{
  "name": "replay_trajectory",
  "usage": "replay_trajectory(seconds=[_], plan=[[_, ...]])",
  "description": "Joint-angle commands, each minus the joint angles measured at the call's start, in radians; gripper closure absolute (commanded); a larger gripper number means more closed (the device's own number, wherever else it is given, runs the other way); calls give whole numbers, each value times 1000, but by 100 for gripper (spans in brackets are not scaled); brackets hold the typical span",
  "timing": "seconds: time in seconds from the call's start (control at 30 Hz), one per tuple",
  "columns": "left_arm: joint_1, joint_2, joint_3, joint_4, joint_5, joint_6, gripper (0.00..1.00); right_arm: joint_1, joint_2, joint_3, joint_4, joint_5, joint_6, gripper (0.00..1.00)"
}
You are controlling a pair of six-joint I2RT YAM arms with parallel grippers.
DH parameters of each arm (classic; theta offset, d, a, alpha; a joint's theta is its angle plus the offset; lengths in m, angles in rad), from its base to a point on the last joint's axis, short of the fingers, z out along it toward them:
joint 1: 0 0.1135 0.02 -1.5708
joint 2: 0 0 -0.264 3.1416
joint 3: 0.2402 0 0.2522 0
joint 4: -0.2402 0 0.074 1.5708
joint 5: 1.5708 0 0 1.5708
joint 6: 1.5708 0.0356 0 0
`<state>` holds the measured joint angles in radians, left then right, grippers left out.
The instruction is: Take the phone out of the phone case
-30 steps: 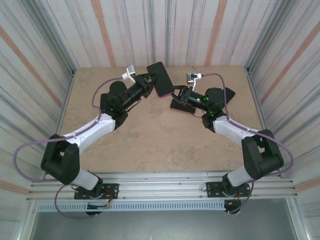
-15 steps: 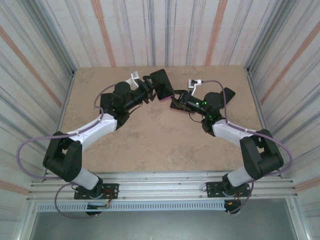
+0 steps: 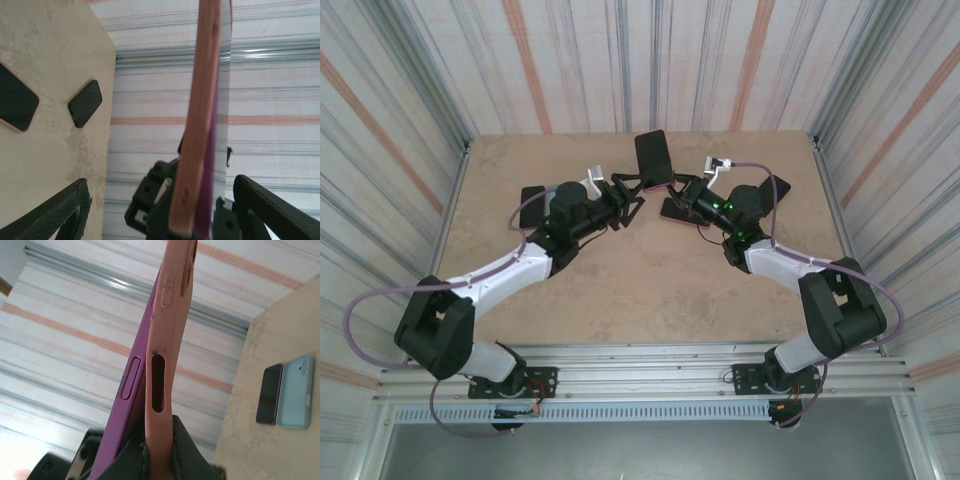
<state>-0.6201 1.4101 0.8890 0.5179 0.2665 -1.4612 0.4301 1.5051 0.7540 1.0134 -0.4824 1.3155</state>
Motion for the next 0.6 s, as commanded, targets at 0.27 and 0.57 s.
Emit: replay_trajectory(seconds=[0.27,0.57], plan=[[-84,-80,33,2,-104,-28,35,21,19,25,60,105,-110,100],[-84,-14,61,78,-98,-51,42,34,28,22,83,104,-117,100]])
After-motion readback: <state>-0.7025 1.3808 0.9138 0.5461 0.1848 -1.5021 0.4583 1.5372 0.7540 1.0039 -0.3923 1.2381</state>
